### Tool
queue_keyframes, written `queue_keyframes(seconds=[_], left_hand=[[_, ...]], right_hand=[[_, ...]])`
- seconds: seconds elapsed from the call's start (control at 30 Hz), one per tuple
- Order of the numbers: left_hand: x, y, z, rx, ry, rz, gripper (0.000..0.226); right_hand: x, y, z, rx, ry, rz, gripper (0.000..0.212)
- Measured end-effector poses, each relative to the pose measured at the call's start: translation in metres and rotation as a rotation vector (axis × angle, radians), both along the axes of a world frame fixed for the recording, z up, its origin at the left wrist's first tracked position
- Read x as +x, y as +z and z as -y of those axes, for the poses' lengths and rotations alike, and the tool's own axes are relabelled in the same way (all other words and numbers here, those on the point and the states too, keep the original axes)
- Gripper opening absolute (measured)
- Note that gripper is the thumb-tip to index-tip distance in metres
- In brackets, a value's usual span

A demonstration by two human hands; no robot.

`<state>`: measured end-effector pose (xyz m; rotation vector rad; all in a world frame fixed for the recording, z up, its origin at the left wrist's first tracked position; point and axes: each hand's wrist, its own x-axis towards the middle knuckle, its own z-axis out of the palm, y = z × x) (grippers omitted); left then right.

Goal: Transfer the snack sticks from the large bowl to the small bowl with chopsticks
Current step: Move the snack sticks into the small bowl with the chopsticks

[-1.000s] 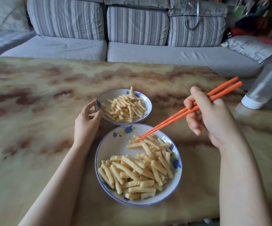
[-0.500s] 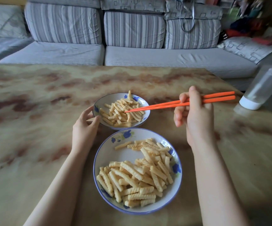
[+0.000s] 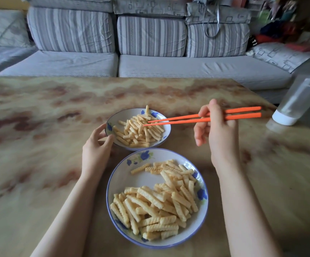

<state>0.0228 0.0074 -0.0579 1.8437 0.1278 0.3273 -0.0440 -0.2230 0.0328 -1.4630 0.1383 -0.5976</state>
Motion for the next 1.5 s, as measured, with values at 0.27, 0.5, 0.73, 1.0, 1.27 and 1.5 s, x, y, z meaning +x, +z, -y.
queue_keyframes(seconds=[0.27, 0.5, 0.73, 1.0, 1.27, 1.5], left_hand=[[0.001, -0.001, 0.0, 0.018, 0.002, -0.001, 0.041], [0.003, -0.003, -0.001, -0.009, -0.005, -0.005, 0.04], [0.003, -0.003, 0.0, -0.016, -0.002, -0.01, 0.041], [0.001, -0.002, 0.0, -0.025, -0.004, -0.011, 0.041], [0.001, -0.001, 0.0, -0.021, -0.003, -0.01, 0.041], [0.0, 0.0, 0.001, -0.012, -0.003, -0.017, 0.043]], right_hand=[[-0.018, 0.012, 0.021, -0.196, 0.265, -0.105, 0.042], [-0.02, 0.01, 0.018, -0.294, 0.338, -0.17, 0.04], [-0.013, 0.003, 0.009, -0.252, 0.28, -0.178, 0.044], [-0.006, 0.004, 0.01, 0.072, 0.12, -0.03, 0.042], [0.016, -0.011, -0.014, 0.178, -0.073, -0.002, 0.039], [0.015, -0.013, -0.014, 0.056, -0.025, -0.001, 0.039]])
